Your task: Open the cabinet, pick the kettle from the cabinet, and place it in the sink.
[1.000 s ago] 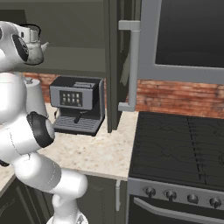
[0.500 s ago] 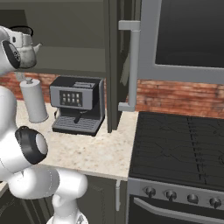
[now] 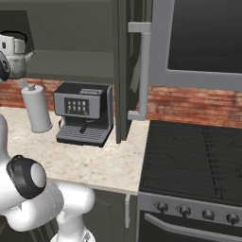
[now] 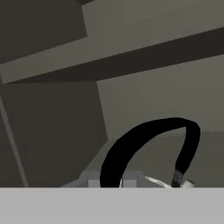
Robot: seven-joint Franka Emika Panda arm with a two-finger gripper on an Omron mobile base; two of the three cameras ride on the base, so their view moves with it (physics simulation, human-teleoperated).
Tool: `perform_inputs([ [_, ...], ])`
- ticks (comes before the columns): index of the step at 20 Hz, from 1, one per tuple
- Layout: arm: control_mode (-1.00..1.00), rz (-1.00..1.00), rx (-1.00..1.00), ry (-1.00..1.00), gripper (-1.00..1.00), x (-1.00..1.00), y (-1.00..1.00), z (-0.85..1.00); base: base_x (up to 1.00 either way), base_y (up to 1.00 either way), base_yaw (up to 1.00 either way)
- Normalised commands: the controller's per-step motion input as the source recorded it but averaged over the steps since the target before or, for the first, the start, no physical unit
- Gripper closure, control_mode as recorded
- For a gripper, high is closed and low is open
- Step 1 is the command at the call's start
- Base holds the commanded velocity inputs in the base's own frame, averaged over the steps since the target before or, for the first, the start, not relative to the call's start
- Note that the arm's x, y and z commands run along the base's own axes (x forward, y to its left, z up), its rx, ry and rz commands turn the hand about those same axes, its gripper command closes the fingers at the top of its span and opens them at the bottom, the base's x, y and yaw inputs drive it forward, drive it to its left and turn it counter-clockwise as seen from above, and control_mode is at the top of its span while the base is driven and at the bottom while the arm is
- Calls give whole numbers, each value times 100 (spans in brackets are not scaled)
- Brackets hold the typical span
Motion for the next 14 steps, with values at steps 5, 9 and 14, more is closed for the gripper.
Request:
perform_inputs([
  [5, -100, 5, 0, 3, 100, -66, -21, 9, 0, 0, 0],
  [9, -100, 5, 0, 1, 100, -70, -25, 5, 0, 0, 0],
  [14, -100, 5, 0, 0, 100, -70, -34, 1, 0, 0, 0],
])
